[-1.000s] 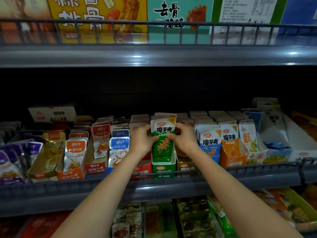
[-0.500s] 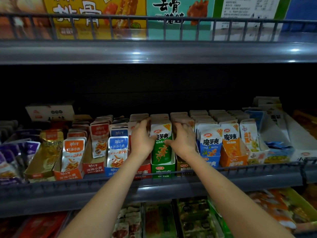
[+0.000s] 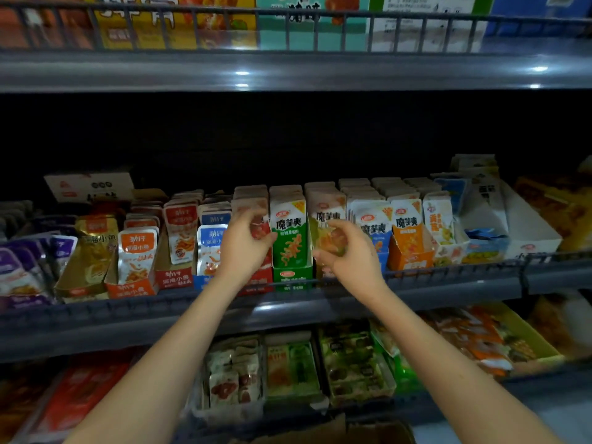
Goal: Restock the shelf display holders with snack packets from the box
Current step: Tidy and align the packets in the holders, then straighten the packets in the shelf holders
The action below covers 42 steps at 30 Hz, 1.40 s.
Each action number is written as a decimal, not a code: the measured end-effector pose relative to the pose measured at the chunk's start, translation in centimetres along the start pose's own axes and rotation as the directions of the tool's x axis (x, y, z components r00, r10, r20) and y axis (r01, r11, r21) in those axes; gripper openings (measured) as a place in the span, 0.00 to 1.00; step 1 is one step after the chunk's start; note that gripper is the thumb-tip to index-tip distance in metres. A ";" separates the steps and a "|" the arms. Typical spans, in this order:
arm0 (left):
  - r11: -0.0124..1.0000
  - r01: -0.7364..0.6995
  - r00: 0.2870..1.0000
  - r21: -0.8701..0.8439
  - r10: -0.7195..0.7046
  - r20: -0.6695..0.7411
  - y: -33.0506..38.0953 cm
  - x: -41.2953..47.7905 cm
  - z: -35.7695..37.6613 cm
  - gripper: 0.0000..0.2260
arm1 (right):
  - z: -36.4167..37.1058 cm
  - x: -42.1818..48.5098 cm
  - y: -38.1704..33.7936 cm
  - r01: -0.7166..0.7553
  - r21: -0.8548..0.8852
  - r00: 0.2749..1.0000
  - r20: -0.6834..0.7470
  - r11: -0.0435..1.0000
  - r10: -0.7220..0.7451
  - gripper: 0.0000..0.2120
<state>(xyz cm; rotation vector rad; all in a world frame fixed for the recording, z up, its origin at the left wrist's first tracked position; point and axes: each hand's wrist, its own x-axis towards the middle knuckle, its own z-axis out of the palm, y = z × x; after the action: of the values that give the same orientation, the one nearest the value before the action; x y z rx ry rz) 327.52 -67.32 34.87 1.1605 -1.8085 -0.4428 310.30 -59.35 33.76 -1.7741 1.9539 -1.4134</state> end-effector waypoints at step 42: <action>0.337 0.896 0.084 0.288 -0.767 0.636 -20.4 -45.4 21.8 0.07 | 12.5 -40.5 34.1 -0.331 -0.648 0.188 0.667 0.685 0.721 0.13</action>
<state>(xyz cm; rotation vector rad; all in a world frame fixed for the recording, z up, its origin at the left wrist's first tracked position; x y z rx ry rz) 326.36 -42.22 -13.31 2.0541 -1.3158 -1.9672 306.41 -36.79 -15.59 -1.1757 1.8282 0.2634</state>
